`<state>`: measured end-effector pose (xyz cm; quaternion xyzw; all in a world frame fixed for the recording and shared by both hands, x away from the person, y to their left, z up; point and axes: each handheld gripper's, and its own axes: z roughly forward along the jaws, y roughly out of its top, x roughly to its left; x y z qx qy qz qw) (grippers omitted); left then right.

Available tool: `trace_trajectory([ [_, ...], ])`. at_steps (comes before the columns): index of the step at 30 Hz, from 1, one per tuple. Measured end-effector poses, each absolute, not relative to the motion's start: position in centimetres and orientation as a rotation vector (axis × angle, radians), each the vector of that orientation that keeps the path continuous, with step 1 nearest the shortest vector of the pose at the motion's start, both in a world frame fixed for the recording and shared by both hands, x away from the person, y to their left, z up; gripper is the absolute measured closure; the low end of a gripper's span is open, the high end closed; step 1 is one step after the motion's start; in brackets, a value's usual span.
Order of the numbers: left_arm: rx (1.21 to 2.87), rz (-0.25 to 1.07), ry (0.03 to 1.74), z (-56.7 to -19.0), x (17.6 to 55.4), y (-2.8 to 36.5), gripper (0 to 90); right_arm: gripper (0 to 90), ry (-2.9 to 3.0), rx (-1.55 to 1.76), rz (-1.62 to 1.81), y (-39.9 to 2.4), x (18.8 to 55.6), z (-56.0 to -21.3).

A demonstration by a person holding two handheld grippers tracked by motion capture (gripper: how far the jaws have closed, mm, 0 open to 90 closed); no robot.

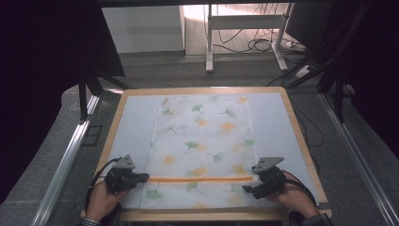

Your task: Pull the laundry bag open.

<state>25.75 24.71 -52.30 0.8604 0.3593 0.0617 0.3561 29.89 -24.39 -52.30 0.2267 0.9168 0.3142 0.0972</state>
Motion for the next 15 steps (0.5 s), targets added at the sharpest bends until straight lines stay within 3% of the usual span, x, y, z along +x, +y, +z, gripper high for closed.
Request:
trace_trajectory([
  [5,2.217,0.217,0.905,-52.2,25.6,24.2,59.3,13.3,2.698,0.673,0.904,-24.3,29.7,-52.0],
  [15,2.19,0.308,0.917,-51.7,25.0,23.7,24.5,3.9,2.644,0.748,1.008,-24.4,28.9,-50.7],
])
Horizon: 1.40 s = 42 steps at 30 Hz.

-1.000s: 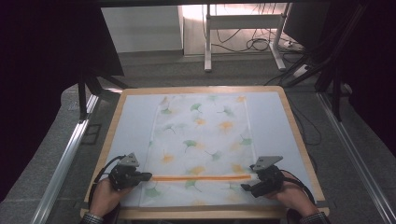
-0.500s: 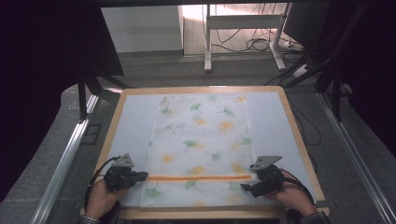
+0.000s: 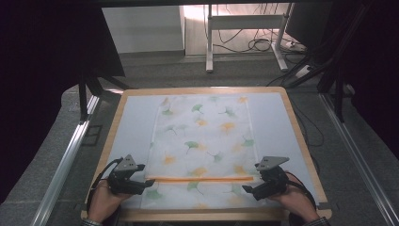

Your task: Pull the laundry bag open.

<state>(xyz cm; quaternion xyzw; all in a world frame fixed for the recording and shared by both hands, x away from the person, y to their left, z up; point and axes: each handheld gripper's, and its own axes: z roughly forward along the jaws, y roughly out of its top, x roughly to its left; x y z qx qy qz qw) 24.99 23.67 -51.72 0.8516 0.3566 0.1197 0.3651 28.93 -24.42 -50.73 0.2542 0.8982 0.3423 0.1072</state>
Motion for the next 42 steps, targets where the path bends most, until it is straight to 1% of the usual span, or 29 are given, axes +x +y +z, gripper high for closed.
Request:
trace_trajectory([
  [7,2.144,0.368,0.986,-51.7,24.2,24.7,9.7,1.7,2.582,0.764,0.965,-25.2,27.8,-50.1],
  [12,2.099,0.402,1.046,-51.7,23.7,25.6,5.1,1.6,2.534,0.802,0.979,-26.3,27.2,-49.8],
  [15,2.093,0.4,1.059,-51.7,23.5,26.0,4.1,1.5,2.515,0.809,0.987,-26.8,26.9,-49.7],
  [17,2.105,0.408,1.053,-51.8,23.3,26.2,1.2,1.1,2.504,0.819,0.994,-27.1,26.7,-49.6],
  [26,2.12,0.464,1.095,-52.1,22.8,27.2,0.4,0.5,2.473,0.866,1.023,-28.3,26.0,-49.5],
  [42,2.161,0.441,1.121,-52.5,23.1,27.2,0.3,0.5,2.441,0.96,1.052,-29.3,26.2,-49.4],
])
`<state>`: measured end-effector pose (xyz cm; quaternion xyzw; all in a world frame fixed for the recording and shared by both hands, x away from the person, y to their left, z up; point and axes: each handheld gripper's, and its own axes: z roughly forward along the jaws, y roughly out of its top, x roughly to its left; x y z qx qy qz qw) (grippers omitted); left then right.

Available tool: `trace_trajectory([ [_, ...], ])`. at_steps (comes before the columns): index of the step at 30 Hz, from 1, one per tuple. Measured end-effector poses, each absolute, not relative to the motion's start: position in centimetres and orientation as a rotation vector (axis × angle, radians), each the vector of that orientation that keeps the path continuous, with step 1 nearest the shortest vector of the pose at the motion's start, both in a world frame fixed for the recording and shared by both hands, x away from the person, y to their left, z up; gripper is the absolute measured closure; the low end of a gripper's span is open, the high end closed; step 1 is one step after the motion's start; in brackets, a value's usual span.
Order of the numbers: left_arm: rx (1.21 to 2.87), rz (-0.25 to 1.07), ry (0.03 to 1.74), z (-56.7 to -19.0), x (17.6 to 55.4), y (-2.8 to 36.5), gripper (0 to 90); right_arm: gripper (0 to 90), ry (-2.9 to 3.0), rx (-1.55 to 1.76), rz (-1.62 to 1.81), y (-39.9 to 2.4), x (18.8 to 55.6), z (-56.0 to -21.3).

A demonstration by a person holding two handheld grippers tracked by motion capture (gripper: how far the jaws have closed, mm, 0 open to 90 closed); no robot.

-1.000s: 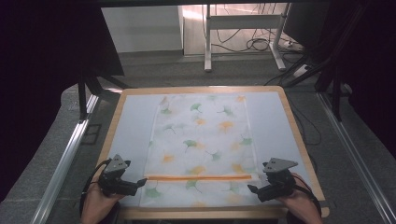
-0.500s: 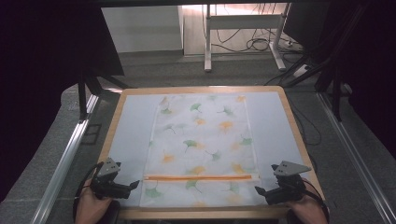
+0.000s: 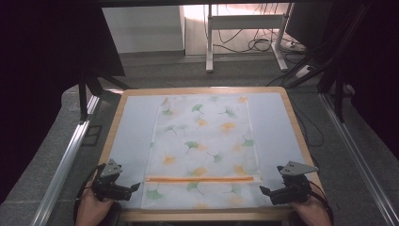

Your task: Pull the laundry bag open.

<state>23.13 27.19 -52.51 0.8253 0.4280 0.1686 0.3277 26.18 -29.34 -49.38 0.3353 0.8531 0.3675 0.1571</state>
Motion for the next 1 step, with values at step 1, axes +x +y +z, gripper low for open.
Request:
trace_trajectory([
  [1,2.163,0.439,1.122,-52.53,23.16,27.17,0.4,0.5,2.443,0.965,1.052,-29.35,26.21,-49.39],
])
